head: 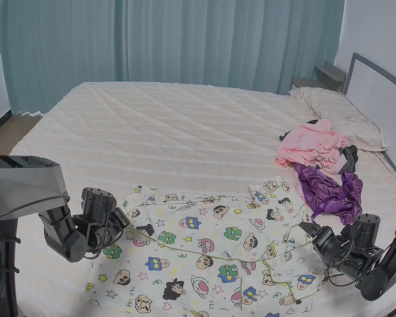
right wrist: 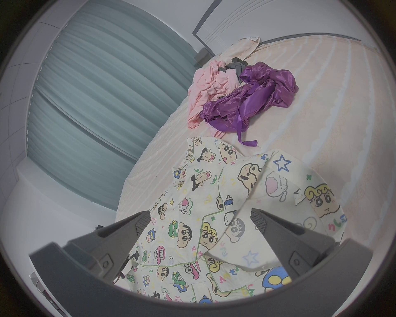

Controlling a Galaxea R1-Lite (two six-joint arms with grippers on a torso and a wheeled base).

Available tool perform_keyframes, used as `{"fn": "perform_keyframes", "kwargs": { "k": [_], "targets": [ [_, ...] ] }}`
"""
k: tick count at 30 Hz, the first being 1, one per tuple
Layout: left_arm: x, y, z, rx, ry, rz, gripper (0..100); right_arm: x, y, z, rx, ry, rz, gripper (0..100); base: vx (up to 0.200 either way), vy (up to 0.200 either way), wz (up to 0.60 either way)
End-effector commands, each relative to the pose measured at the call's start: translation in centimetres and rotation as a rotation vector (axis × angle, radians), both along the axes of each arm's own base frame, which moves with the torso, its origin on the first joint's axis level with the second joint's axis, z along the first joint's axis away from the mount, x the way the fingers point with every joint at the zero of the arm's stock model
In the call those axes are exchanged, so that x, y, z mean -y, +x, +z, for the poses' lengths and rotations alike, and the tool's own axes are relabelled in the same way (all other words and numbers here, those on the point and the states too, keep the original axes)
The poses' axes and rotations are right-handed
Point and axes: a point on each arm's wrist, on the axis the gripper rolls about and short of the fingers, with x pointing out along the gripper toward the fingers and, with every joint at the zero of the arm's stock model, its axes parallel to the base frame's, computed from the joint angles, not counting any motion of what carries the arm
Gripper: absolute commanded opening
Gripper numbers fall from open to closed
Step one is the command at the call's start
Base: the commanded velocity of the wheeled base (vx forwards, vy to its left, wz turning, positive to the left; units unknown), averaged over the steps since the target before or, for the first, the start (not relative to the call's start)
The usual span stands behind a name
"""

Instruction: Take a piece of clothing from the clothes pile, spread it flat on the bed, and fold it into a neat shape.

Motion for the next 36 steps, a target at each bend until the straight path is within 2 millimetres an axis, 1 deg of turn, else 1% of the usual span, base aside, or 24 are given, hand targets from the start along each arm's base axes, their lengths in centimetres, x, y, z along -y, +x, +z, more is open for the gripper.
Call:
{"fn": "perform_keyframes", "kwargs": {
  "k": [1, 5, 8, 10, 12, 14, 16, 20, 26, 27, 31, 33, 34, 36],
  "targets": [
    [-0.2, -0.3, 0.1, -0.004, 0.012, 0.012, 0, 0.0, 0.0, 0.0, 0.0, -0.001, 0.0, 100, 0.0, 0.0, 0.0],
    [0.0, -1.6, 1.8, 0.017, 0.022, -0.003, 0, 0.0, 0.0, 0.0, 0.001, 0.0, 0.0, 100, 0.0, 0.0, 0.0],
    [0.4, -2.3, 2.3, 0.022, 0.06, -0.032, 0, 0.0, 0.0, 0.1, 0.004, 0.0, 0.0, 100, 0.0, 0.0, 0.0],
    [0.4, -2.6, 2.1, 0.015, 0.093, -0.036, 0, 0.0, 0.0, 0.1, 0.004, 0.0, 0.0, 100, 0.0, 0.0, 0.0],
    [0.7, -2.9, 1.6, 0.003, 0.154, -0.04, 0, 0.0, -0.1, 0.1, 0.003, 0.0, 0.0, 100, 0.0, 0.0, 0.0],
    [0.8, -2.9, 1.5, 0.0, 0.166, -0.038, 0, 0.0, -0.1, 0.1, 0.003, 0.0, 0.0, 100, 0.0, 0.0, 0.0],
    [1.3, -3.2, 0.7, -0.02, 0.197, -0.05, 0, 0.0, -0.1, 0.1, 0.003, 0.0, 0.0, 100, 0.0, 0.0, 0.0],
    [1.3, -3.1, -0.7, -0.05, 0.259, -0.046, 0, -0.1, -0.1, 0.0, 0.001, 0.0, 0.001, 100, 0.0, 0.0, 0.0],
    [1.3, -3.0, -0.9, -0.053, 0.272, -0.038, 0, -0.1, -0.1, 0.0, 0.001, 0.0, 0.003, 100, 0.0, 0.0, 0.0],
    [1.3, -3.0, -0.9, -0.05, 0.276, -0.039, 100, -0.1, -0.1, 0.0, 0.001, 0.0, 0.003, 100, 0.0, 0.0, 0.0],
    [1.3, -2.8, -0.8, -0.044, 0.276, -0.033, 100, -0.1, -0.1, 0.0, 0.001, 0.0, 0.004, 100, 0.0, 0.0, 0.0],
    [1.1, -2.7, -0.4, -0.031, 0.279, -0.016, 100, -0.1, -0.1, 0.2, 0.006, 0.001, 0.003, 100, 0.0, 0.0, 0.0],
    [1.0, -2.7, 0.0, -0.02, 0.279, -0.006, 100, -0.1, -0.1, 0.2, 0.007, 0.0, 0.001, 100, 0.0, 0.0, 0.0],
    [0.6, -2.5, 2.0, 0.034, 0.261, 0.014, 100, -0.1, -0.1, 0.4, 0.015, -0.001, -0.001, 100, 0.0, 0.0, 0.0]
  ]
}}
